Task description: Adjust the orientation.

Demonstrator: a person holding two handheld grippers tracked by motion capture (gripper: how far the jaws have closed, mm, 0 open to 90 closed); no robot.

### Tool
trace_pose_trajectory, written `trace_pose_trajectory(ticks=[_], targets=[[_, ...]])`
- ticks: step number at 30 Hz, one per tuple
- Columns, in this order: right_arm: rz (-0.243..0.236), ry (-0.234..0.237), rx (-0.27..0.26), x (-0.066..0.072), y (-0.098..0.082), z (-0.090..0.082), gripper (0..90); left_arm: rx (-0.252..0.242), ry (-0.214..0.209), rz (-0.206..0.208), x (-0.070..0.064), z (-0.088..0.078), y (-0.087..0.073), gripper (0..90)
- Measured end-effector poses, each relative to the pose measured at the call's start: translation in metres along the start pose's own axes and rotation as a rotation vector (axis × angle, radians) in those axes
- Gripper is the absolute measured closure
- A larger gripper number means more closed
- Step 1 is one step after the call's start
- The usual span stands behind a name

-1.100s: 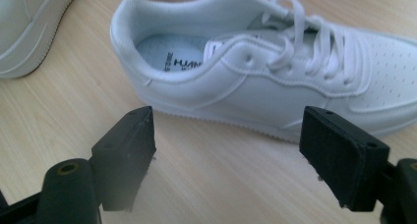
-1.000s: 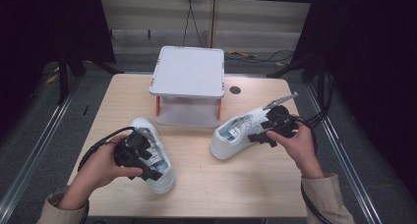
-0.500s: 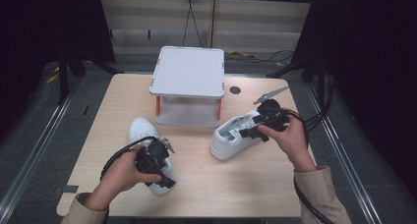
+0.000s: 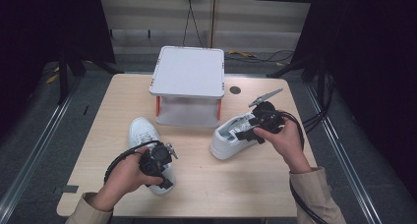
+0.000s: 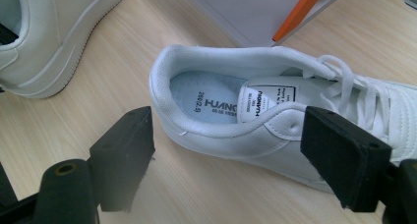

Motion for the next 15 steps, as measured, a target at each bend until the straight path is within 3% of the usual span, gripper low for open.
trace_pose_trajectory(ticks=[4,7,10,15], targets=[[-0.011,0.002,-0.004,-0.001,0.001,0.002,20.0,0.022,-0.001,-0.014,0.000,-0.001,-0.001,50.7],[-0.009,0.004,-0.006,0.001,0.001,0.002,20.0,0.041,-0.075,-0.033,-0.005,0.000,0.000,72.4],[-0.014,0.002,-0.003,0.002,0.000,0.001,20.0,0.058,-0.013,0.036,-0.011,-0.003,0.002,75.8],[-0.010,-0.005,-0.009,0.000,0.000,-0.003,20.2,0.046,0.033,0.106,-0.012,-0.019,0.001,75.0]])
Point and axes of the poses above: each handheld gripper's, and its own axes: z roughly forward along the jaws, y roughly out of its top, x roughly to its left, the point moved 4 cm from there along z, roughly forward along the jaws, and after that the axes turned 8 degrees about x, right-handed, at the moved point
